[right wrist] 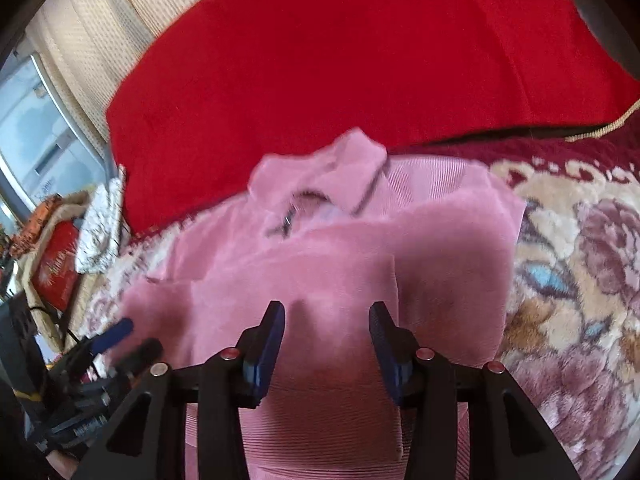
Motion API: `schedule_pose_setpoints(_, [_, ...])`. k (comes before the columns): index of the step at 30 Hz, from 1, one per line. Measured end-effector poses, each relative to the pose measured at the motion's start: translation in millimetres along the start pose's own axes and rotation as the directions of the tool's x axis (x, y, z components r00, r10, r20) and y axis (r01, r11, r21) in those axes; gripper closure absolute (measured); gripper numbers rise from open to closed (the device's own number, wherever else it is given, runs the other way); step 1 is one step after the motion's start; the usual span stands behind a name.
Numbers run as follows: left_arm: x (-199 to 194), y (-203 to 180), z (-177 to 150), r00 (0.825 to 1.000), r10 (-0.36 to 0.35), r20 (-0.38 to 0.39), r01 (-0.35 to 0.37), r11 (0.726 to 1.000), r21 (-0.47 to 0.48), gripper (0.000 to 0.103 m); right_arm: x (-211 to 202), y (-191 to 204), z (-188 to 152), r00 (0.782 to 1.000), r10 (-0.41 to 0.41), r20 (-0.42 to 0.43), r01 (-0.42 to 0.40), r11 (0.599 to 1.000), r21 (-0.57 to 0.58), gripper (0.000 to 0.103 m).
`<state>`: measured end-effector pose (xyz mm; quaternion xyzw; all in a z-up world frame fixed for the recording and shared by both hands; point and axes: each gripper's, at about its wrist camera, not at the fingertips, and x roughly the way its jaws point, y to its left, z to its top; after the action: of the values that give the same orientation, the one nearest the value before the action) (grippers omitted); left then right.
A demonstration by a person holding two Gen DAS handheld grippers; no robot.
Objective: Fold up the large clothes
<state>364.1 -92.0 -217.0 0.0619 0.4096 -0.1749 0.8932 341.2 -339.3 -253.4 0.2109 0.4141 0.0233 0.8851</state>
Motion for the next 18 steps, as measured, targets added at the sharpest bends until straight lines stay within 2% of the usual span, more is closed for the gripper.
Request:
schedule_pose_setpoints(2, [17,-5,-4,0.996,0.054,-0.071,-0.051,0.998,0.048,0.02,8,0,-2,1.0,-0.02,-0.02,0.02,1.0,-0.01,0.054])
schedule_pose_setpoints(4, [18,-19,-9,0.992,0.12,-0.042,-0.113,0.984,0.134,0.019,7,1,-2,1.0,-0.026,-0.017,0.025,0.999,-0.019,0.053])
schedule_pose_setpoints(6, [16,-26,-13,0.989,0.15,-0.021,-0.144,0.975,0.171,0.019,6,0,-1,1.0,-0.021,-0.015,0.02,1.0,-0.01,0.053])
schedule_pose_setpoints(10, [11,-16,-11,0.995,0.099,-0.029,-0.096,0.991,0.095,0.019,-2,-3,1,1.0,-0.003,0.015,0.003,1.0,0.005,0.053])
schedule_pose_setpoints(13, [-5,-9,-6,0.998,0.053,0.041,-0.055,0.998,0.035,0.019,-12,-3,2,0.998,0.01,0.056,-0.011,1.0,0.009,0.053])
schedule_pose_setpoints(16, [-15,-1,-1,0.991,0.08,0.108,-0.08,0.997,-0.004,0.019,-18,-3,4,0.996,0.016,0.083,-0.017,1.0,0.014,0.053])
schedule_pose_setpoints(18, [-14,9,1,0.991,0.093,0.097,-0.089,0.995,-0.048,0.019,-18,-3,4,0.997,0.019,0.08,-0.02,1.0,0.013,0.053])
